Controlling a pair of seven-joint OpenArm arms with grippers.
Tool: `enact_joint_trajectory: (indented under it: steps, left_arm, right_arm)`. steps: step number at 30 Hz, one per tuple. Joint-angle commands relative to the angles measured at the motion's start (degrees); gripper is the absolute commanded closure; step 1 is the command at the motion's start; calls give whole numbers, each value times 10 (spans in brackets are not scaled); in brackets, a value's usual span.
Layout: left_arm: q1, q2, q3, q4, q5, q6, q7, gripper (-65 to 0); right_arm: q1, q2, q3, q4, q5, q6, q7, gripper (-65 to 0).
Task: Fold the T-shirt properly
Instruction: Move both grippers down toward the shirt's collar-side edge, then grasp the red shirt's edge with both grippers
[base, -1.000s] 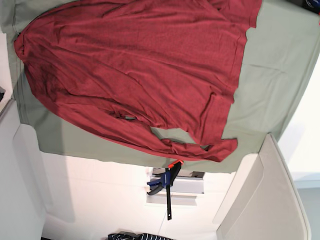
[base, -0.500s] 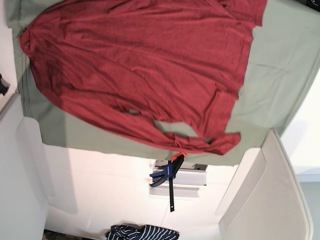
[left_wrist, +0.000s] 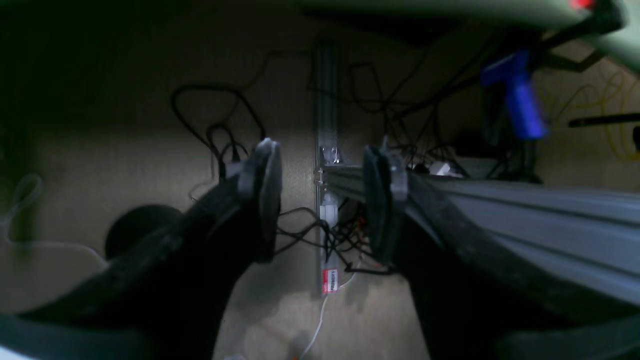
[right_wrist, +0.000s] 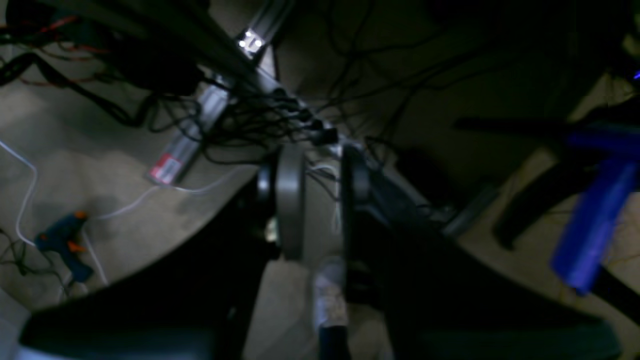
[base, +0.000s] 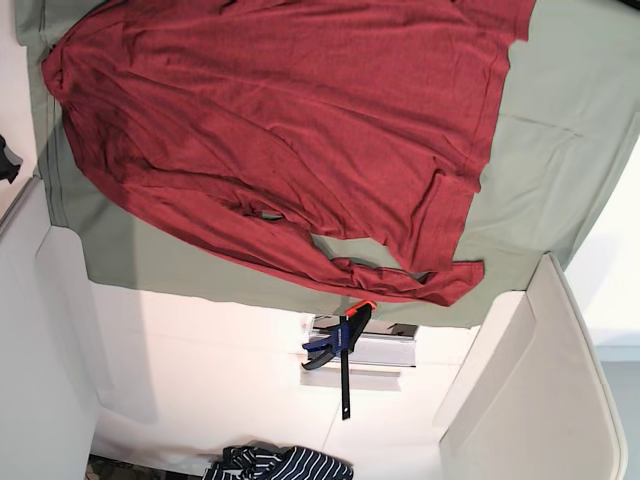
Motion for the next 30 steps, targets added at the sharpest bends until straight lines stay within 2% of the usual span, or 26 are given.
enact_joint_trajectory:
  steps: [1,6,10,18,20,23,26,30]
  left_arm:
    - [13,-2,-12,23,-12,-6,-8,-303]
    - [24,-6,-40,88,-16,-18,-4,-303]
    - [16,-34,-40,126,-10,-41,-29,-303]
    - [-34,-113,-26,130,80,-40,-54,-303]
    - [-34,-134,-18,130,111,-40,-79,-303]
    - [-35,-163,5,130,162,-40,-114,-304]
    - [-35,-190,45,130,221,-20,-143,-356]
    - [-45,-226,103,126,298,22,-145,-361]
  right_arm:
    - [-14,10,2,23,-4,-7,2,-133]
    - [-31,24,2,90,-27,-25,-5,-133]
    - [-27,24,2,143,-31,-25,-28,-133]
    - [50,25,2,173,-31,-25,-46,-138]
    - [77,25,2,173,-31,-25,-47,-167]
    - [117,25,6,173,-29,-44,-51,-207]
    - [148,25,17,173,-12,-54,-56,-209]
    - [180,25,22,172,-6,-54,-63,-209]
